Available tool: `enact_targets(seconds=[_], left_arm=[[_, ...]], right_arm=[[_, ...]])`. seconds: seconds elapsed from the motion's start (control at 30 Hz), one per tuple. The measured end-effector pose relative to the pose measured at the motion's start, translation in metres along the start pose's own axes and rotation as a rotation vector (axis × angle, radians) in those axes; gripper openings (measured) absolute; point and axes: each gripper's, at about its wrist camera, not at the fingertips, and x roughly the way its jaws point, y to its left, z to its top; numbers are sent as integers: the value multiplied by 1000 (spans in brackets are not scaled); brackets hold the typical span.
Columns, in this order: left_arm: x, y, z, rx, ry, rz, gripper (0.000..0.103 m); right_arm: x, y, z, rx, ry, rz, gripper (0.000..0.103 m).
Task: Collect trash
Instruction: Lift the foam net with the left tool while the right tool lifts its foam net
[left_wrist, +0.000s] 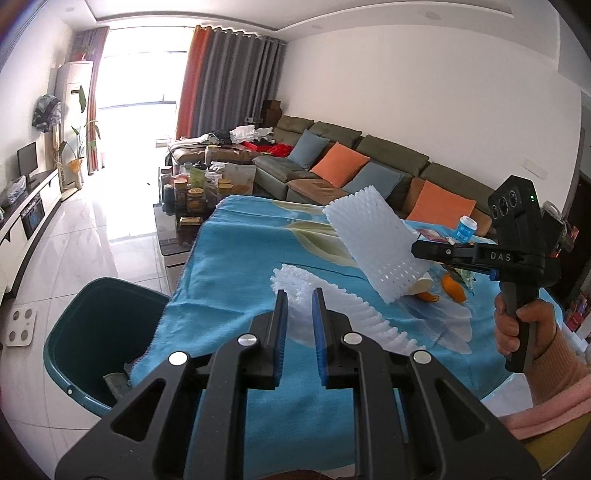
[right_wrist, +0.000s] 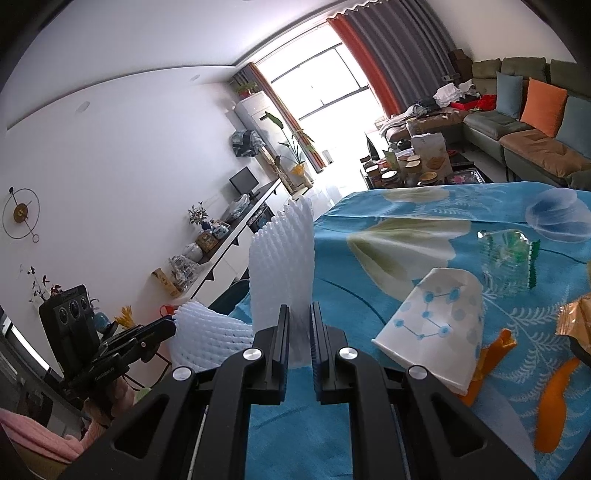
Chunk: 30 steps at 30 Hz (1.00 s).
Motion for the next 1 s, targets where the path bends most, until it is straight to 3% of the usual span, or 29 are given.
enact_targets(seconds=[1.0], left_arm=[[-36,27,-2,-53,-30,126,14]], right_arm=[[35,27,4,-39,60,61,9]])
